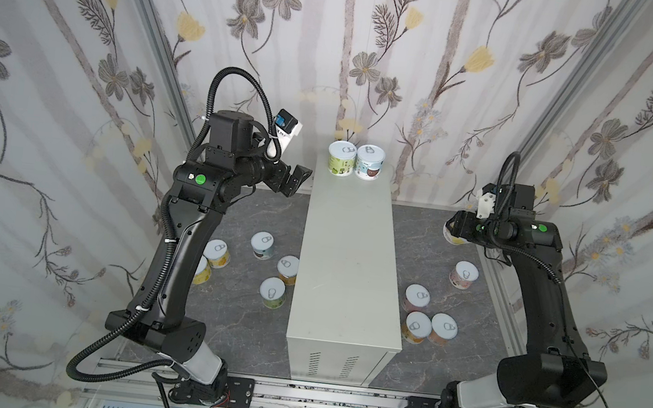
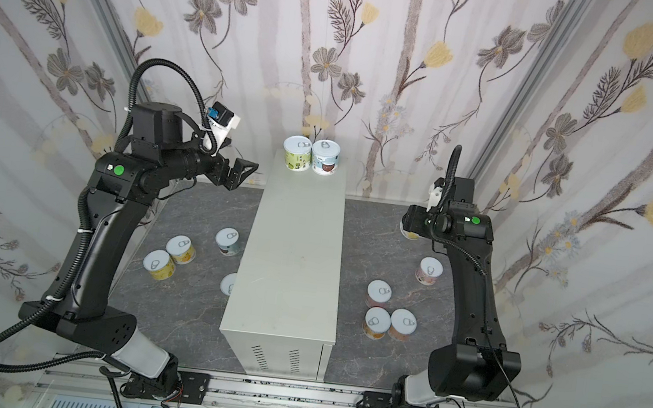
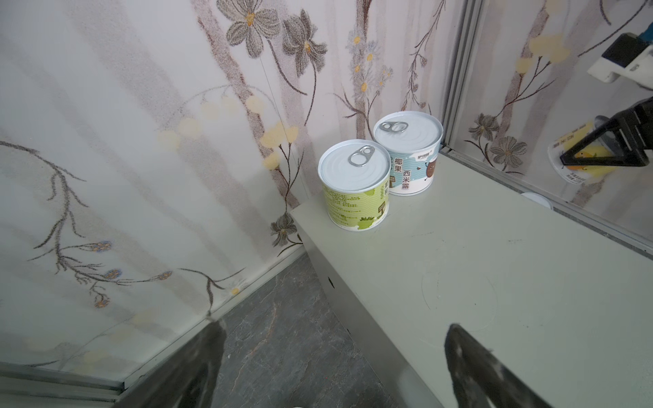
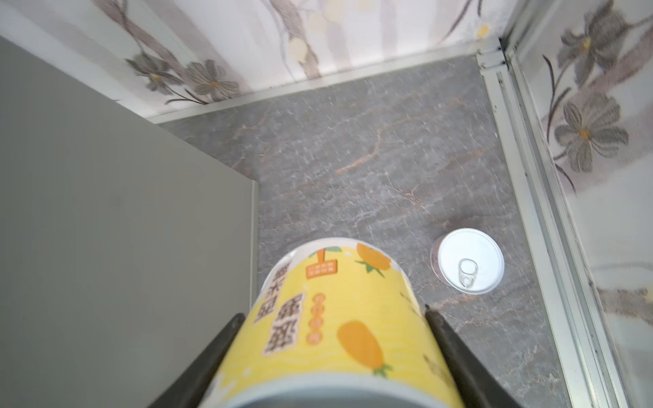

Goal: Place and organize the canned foods onto the counter
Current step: 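Grasp the yellow pineapple can with the right gripper and lift it, then carry the yellow can onto the counter near the other cans with the right gripper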

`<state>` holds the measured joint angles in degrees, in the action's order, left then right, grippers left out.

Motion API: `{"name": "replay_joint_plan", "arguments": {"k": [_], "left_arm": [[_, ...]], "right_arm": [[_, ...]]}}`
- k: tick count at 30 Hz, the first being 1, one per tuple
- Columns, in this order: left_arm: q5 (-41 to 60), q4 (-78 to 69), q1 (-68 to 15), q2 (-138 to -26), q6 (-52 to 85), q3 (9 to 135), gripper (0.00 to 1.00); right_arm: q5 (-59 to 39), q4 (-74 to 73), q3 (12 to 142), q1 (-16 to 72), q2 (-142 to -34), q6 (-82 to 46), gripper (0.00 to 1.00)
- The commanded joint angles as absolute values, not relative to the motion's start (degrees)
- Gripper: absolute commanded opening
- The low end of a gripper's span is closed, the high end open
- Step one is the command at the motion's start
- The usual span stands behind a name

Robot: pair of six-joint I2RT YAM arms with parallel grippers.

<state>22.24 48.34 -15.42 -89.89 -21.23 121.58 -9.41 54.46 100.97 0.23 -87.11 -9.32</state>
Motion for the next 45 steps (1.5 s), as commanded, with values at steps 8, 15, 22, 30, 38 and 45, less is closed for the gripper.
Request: {"name": "replay_joint_plan", "arguments": {"k": [8,15,22,30,38,45], "left_arm": [[27.8,46.9,-15.5,-88.4,-22.6,119.7,0.98],[28.4,46.7,-15.5,-87.6,-22.6,118.4,0.98],[28.7,45.7,-15.9,-85.5,-22.6,115.8,0.99],[28.6,45.6,-16.8,-84.2,-22.8,114.5,1.00],[28.7,45.9,-17.7,-83.4,-22.9,113.6,1.00],[28.7,46.4,-18.7,-83.7,-23.1,114.1,1.00]], "right_arm": [[-12.9,67.6,130.3,13.9,-98.7,-8.0,0.39],[-13.8,67.7,132.3,18.8,-99.2,-6.1,0.39],[-12.9,68.1,134.1,22.3,-99.9,-6.0,0.38],[-11.7,69.7,137.4,26.0,-102.2,-4.7,0.40],[-10.1,70.6,138.6,28.8,-104.2,-4.1,0.44],[-10.3,70.5,138.9,29.6,-104.1,-3.7,0.55]]}}
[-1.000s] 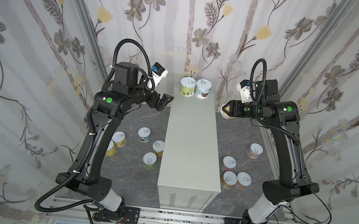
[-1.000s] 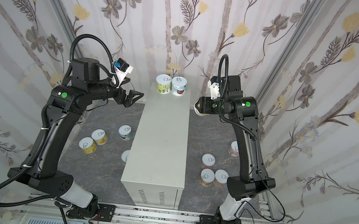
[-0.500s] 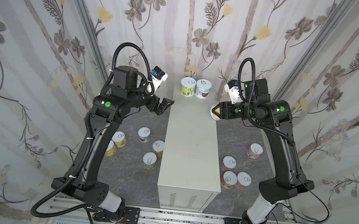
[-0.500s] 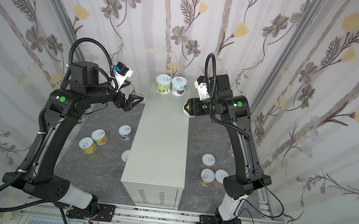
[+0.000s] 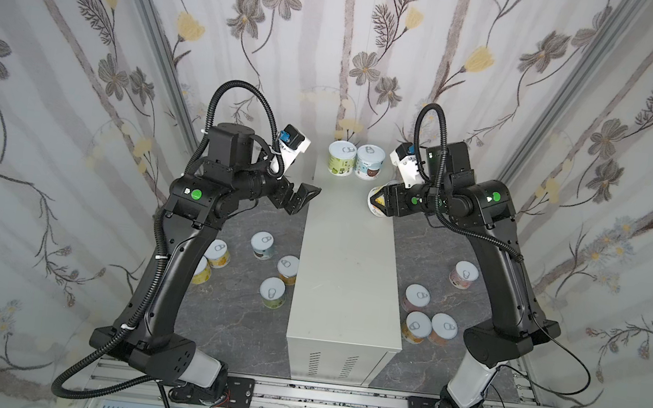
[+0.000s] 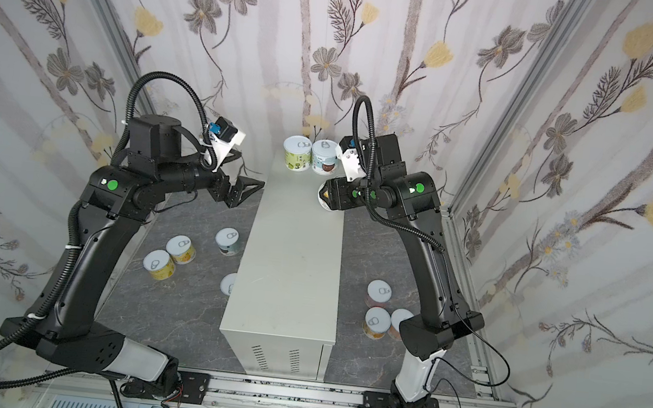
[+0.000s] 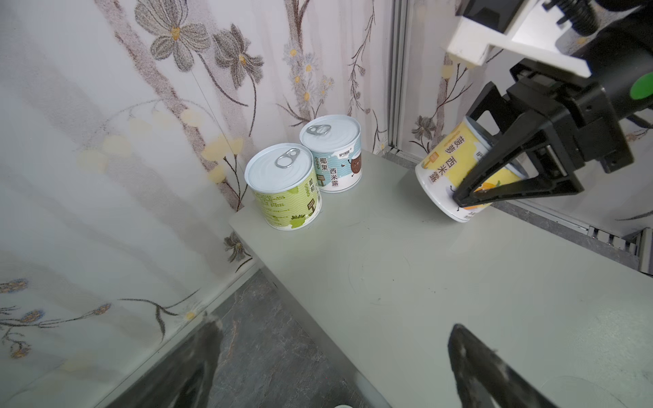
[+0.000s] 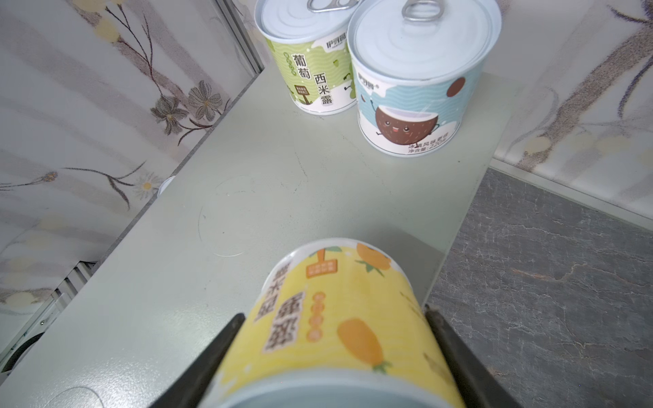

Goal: Place and organize the canned foods onto the counter
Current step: 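Carry the yellow can onto the counter near the other cans with the right gripper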

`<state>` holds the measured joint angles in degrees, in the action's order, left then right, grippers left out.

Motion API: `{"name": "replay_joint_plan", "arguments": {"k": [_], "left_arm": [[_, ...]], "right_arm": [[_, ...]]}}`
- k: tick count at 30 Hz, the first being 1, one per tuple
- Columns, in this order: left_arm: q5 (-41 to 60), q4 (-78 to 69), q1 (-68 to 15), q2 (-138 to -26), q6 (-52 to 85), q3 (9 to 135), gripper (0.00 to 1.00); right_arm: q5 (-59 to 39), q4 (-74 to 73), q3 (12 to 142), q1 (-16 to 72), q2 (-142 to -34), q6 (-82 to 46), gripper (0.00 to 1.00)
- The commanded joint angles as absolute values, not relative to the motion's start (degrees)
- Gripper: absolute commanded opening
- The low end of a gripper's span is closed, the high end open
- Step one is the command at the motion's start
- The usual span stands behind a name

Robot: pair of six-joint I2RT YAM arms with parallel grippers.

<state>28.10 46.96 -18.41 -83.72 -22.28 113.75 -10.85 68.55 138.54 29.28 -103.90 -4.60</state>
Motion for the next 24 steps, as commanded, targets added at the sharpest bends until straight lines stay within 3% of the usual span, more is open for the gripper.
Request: {"name": "replay_joint_plan", "arguments": {"k": [1,8,24], "left_arm": [[28.7,46.5,-18.8,-83.8,-23.1,114.2,1.00],[30.0,47.3,-20.6,-85.5,-22.9,115.0,1.00],[33.1,44.6,-27.3,-87.8,-22.4,110.6,1.00]], "right_arm": [[-10.4,70.4,138.9,29.6,-104.1,-3.6,0.56],[-11.3,70.2,139.3,30.2,-104.8,-3.2,0.66],[-12.0,70.0,139.3,30.7,-105.2,-3.0,0.78]]}}
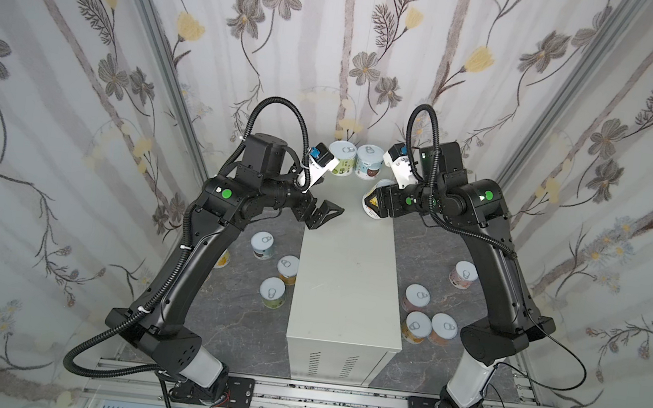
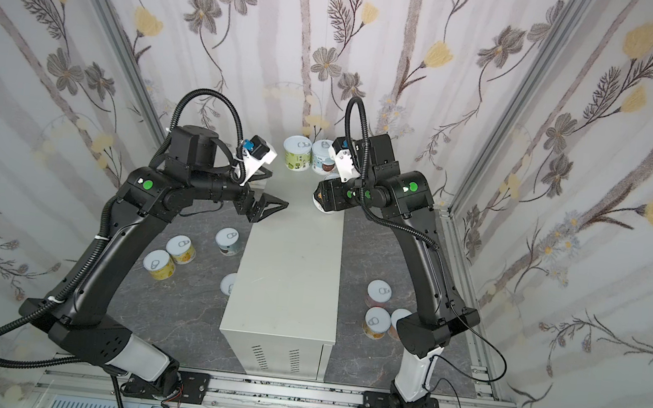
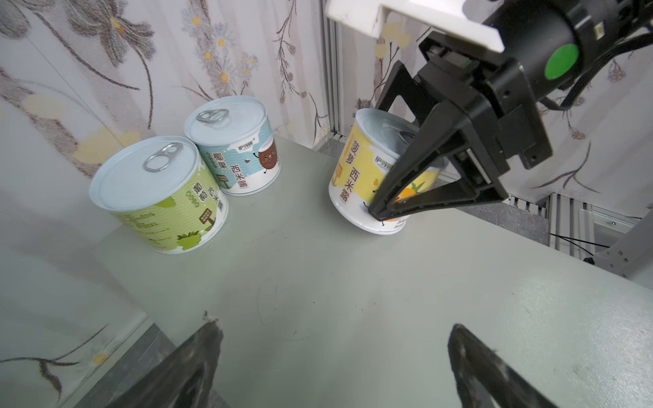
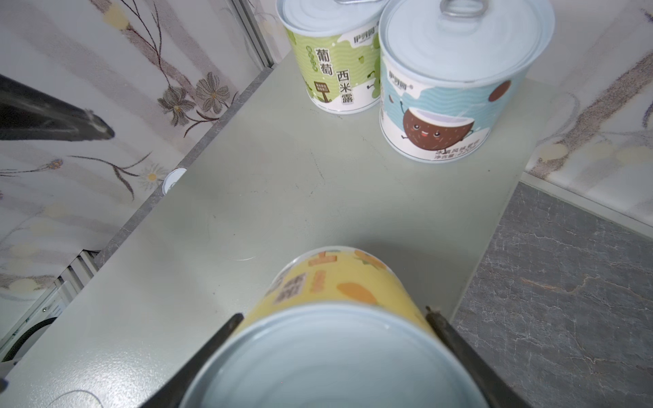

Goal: Place and organize the canned foods onto the counter
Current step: 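Carry the yellow can onto the counter near the other cans with the right gripper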

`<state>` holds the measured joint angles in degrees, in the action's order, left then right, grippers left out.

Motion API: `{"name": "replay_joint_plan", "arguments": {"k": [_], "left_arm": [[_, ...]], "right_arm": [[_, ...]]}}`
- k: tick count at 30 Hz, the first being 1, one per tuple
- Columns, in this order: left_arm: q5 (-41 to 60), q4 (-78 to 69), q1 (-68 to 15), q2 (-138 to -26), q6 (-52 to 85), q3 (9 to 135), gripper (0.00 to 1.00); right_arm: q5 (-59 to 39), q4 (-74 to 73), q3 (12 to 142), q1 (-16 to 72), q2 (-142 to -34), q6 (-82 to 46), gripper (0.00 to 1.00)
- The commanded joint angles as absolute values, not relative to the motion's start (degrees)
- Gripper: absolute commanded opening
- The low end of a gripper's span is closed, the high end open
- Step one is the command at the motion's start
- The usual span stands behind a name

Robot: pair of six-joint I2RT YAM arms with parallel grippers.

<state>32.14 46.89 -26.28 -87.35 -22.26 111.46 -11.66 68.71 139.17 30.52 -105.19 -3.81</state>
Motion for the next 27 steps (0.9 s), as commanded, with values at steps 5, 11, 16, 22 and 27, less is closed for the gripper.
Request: {"name": "replay_joint_plan", "arguments": {"k": [5,11,16,22,27], "left_arm": [[33.5,42.6,-30.1,-89.0,-22.0,109.6,1.00],[34.2,41.7,-31.3,-89.5,-21.5,109.5,1.00],[34.5,42.0,-31.6,-89.8,-21.4,109.5,1.00],[34.0,42.5,-31.6,-89.5,-21.6,109.8,1.00],[32.6,44.1,-31.6,-89.2,-22.2,110.3,1.00]], "right_arm": [[-12.1,69.9,139.4,30.7,-105.2,-3.0,0.77],[-12.2,69.7,139.4,30.8,-105.7,-2.9,0.75],[-10.8,69.4,139.4,31.1,-106.1,-2.5,0.82],[-9.5,69.0,139.4,32.3,-105.8,-1.1,0.90],[-8.4,68.7,139.3,32.9,-105.0,-0.3,1.00]]}}
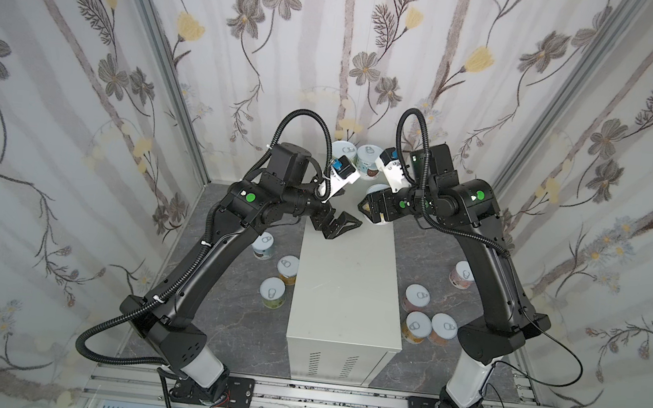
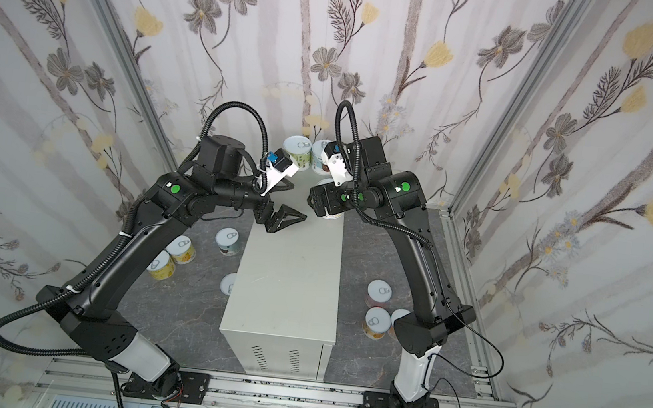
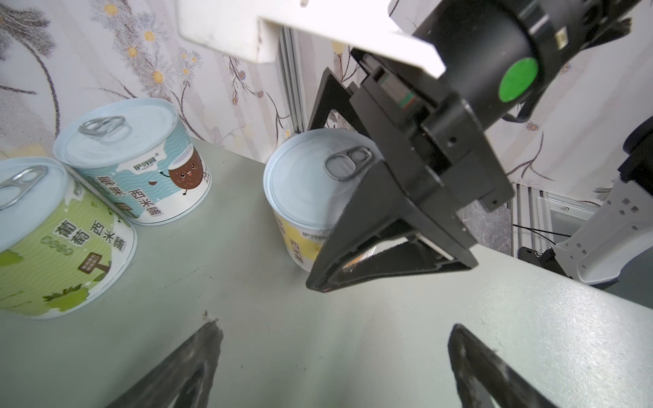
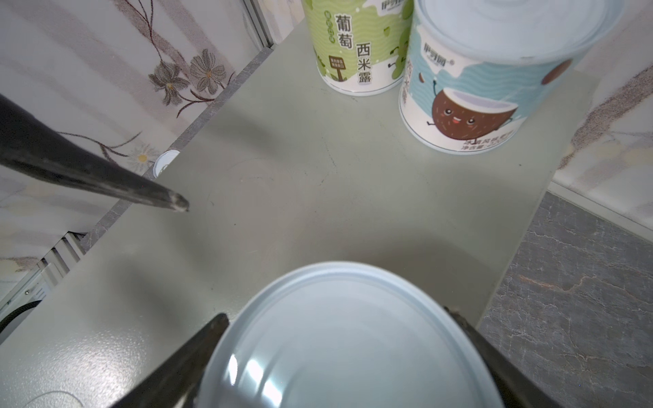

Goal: Place and organize the canned foods onto the counter
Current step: 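Carry the yellow can onto the counter near the other cans with the right gripper, then lower the yellow can onto the counter and open the right gripper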

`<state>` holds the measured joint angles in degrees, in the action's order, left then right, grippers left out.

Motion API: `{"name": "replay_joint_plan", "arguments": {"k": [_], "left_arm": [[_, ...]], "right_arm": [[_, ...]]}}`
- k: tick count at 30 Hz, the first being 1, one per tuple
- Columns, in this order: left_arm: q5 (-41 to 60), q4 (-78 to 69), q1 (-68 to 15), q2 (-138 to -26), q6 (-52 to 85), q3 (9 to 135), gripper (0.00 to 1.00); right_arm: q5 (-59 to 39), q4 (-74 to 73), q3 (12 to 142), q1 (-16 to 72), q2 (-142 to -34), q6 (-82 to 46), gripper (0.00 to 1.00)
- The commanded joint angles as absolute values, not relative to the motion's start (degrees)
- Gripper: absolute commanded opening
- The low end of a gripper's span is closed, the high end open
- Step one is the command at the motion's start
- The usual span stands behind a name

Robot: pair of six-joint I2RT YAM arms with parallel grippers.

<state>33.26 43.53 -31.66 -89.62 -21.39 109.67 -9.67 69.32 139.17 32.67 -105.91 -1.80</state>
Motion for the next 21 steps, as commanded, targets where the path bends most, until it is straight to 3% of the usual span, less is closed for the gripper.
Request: {"name": "replay_joint_plan", "arguments": {"k": [1,6,21], "left_arm": [[31.9,44.5,-31.6,-89.0,-22.5,110.4,1.00],[28.2,44.3,-31.6,-87.1,-23.5,109.2,1.00],[20.0,44.8,-27.2,-81.1,-21.4,110.4,1.00]], "right_arm": [[-8.1,68.6,139.0,33.0,-104.5,0.0,1.00],[-4.3,68.3,136.7,33.0,-101.6,0.5,1.00],[0.6,51.1,111.3,33.9,-86.0,0.0,0.98]]}}
